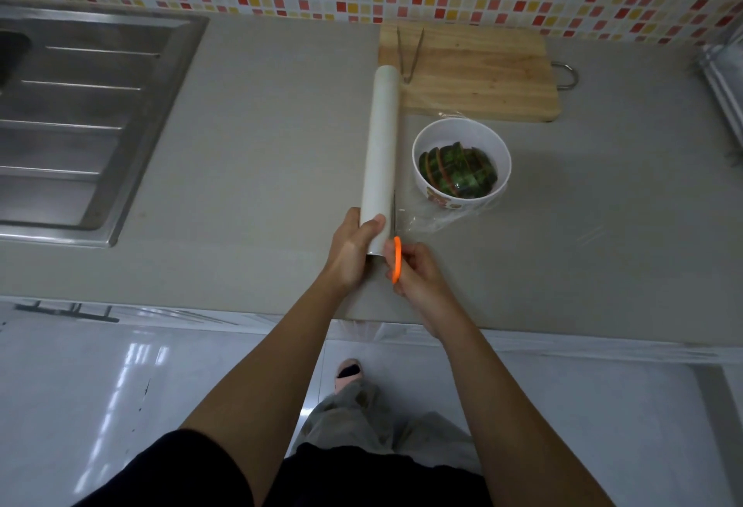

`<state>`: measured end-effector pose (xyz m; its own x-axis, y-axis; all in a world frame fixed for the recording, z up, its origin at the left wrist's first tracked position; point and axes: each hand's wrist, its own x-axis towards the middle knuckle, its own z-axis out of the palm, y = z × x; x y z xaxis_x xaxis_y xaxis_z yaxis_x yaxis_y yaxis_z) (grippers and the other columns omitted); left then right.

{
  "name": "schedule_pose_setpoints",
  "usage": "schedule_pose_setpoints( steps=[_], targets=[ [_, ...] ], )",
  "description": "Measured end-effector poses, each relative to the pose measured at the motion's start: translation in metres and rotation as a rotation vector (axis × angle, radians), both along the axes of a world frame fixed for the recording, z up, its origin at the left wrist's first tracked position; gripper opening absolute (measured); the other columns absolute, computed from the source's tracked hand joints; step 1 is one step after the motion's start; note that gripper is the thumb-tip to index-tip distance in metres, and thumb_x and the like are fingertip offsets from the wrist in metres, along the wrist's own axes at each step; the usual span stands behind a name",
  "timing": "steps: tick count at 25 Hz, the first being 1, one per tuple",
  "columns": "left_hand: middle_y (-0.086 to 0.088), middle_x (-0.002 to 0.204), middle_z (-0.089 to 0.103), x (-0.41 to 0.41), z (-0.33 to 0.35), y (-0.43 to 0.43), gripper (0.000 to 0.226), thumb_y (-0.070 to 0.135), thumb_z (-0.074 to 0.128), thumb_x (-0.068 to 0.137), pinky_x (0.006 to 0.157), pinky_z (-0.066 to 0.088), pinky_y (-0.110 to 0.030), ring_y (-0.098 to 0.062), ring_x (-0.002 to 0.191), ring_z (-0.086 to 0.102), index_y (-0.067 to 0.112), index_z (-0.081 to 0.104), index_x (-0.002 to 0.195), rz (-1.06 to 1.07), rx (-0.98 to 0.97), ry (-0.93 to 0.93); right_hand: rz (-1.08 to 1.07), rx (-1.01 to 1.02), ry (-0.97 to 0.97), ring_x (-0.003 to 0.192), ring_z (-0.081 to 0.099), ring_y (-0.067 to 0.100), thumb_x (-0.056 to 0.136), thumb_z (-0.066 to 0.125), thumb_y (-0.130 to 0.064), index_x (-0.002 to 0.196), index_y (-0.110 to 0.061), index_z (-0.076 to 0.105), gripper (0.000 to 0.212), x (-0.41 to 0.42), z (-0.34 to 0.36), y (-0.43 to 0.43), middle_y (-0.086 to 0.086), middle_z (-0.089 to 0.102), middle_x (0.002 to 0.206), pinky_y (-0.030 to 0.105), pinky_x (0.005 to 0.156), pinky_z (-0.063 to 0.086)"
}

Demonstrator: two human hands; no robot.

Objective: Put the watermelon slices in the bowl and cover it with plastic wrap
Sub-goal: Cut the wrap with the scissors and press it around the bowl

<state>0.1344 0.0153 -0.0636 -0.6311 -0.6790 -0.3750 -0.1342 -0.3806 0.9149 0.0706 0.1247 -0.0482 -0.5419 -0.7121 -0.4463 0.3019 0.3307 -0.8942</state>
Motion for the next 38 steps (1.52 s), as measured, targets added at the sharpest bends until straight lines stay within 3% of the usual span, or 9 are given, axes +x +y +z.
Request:
schedule_pose_setpoints(
  steps=[3, 8, 13, 17, 20, 22, 26, 33, 38],
  targets=[
    [-0.003, 0.088, 0.063, 0.0, 0.001, -0.001, 0.038, 0.048, 0.062, 0.065, 0.076, 0.049, -0.039, -0.017, 0.081, 0.062, 0.018, 0.055, 0.088, -0.003, -0.023, 0.003, 0.018, -0.013, 0.026, 0.06, 0.052, -0.002, 0.078, 0.062, -0.051, 0.081, -0.027, 0.055, 0.025, -0.012, 0.001, -0.007, -0.01, 0.056, 0.069, 0.023, 0.065, 0.041],
    [-0.005, 0.091, 0.064, 0.0, 0.0, -0.001, 0.041, 0.049, 0.061, 0.067, 0.08, 0.049, -0.043, -0.019, 0.084, 0.063, 0.016, 0.054, 0.091, -0.014, -0.035, -0.001, 0.059, -0.01, 0.022, 0.054, 0.044, -0.002, 0.087, 0.054, -0.044, 0.08, -0.023, 0.046, 0.024, -0.024, 0.003, -0.019, -0.008, 0.049, 0.067, 0.019, 0.054, 0.033],
    [-0.01, 0.096, 0.063, 0.0, 0.003, 0.0, 0.045, 0.049, 0.061, 0.065, 0.083, 0.049, -0.047, -0.023, 0.088, 0.062, 0.014, 0.054, 0.093, -0.011, -0.037, -0.005, 0.105, -0.048, -0.001, 0.046, 0.047, -0.005, 0.09, 0.049, -0.042, 0.074, -0.019, 0.044, 0.028, -0.032, 0.002, -0.025, -0.01, 0.047, 0.059, 0.011, 0.048, 0.036],
    [-0.008, 0.096, 0.064, 0.001, 0.005, 0.002, 0.045, 0.049, 0.062, 0.065, 0.082, 0.05, -0.044, -0.021, 0.088, 0.062, 0.016, 0.055, 0.094, -0.021, -0.015, 0.006, 0.096, -0.066, -0.056, 0.076, 0.057, 0.01, 0.091, 0.049, -0.039, 0.098, -0.005, 0.052, 0.035, -0.039, 0.001, -0.034, 0.004, 0.056, 0.081, 0.028, 0.068, 0.049],
    [-0.009, 0.098, 0.063, 0.001, 0.005, 0.002, 0.043, 0.048, 0.062, 0.066, 0.083, 0.049, -0.046, -0.022, 0.089, 0.061, 0.016, 0.055, 0.094, -0.012, -0.015, 0.001, 0.123, -0.053, -0.038, 0.069, 0.053, 0.009, 0.091, 0.049, -0.04, 0.089, -0.009, 0.054, 0.031, -0.045, 0.002, -0.04, -0.001, 0.055, 0.072, 0.028, 0.065, 0.046],
    [-0.009, 0.098, 0.062, 0.001, 0.005, 0.003, 0.045, 0.05, 0.062, 0.065, 0.082, 0.049, -0.045, -0.022, 0.089, 0.06, 0.017, 0.055, 0.095, -0.01, -0.023, -0.01, 0.118, -0.01, -0.02, 0.076, 0.056, 0.01, 0.091, 0.049, -0.041, 0.097, -0.005, 0.056, 0.038, -0.048, 0.003, -0.044, 0.002, 0.058, 0.081, 0.03, 0.072, 0.049],
    [-0.008, 0.097, 0.062, 0.001, 0.006, 0.004, 0.034, 0.042, 0.06, 0.072, 0.081, 0.049, -0.047, -0.023, 0.089, 0.06, 0.017, 0.055, 0.095, 0.006, -0.035, -0.029, 0.121, 0.023, 0.085, 0.056, 0.046, -0.002, 0.091, 0.048, -0.042, 0.074, -0.022, 0.052, 0.027, -0.051, 0.011, -0.048, -0.008, 0.049, 0.065, 0.013, 0.053, 0.037],
    [0.003, 0.088, 0.06, 0.009, 0.007, 0.005, 0.026, 0.041, 0.057, 0.074, 0.063, 0.044, -0.021, -0.007, 0.076, 0.058, 0.021, 0.054, 0.09, -0.002, -0.072, -0.054, 0.087, 0.04, 0.105, 0.063, 0.047, 0.001, 0.09, 0.049, -0.043, 0.073, -0.023, 0.052, 0.027, -0.053, 0.013, -0.058, -0.009, 0.051, 0.068, 0.021, 0.062, 0.037],
    [0.004, 0.09, 0.06, 0.019, 0.004, 0.005, 0.028, 0.041, 0.056, 0.073, 0.066, 0.041, -0.024, -0.008, 0.08, 0.057, 0.021, 0.055, 0.093, -0.012, -0.093, -0.06, 0.117, 0.047, 0.152, 0.052, 0.048, -0.004, 0.088, 0.046, -0.052, 0.066, -0.023, 0.049, 0.037, -0.056, 0.014, -0.065, -0.009, 0.051, 0.063, 0.023, 0.06, 0.037]
  ],
)
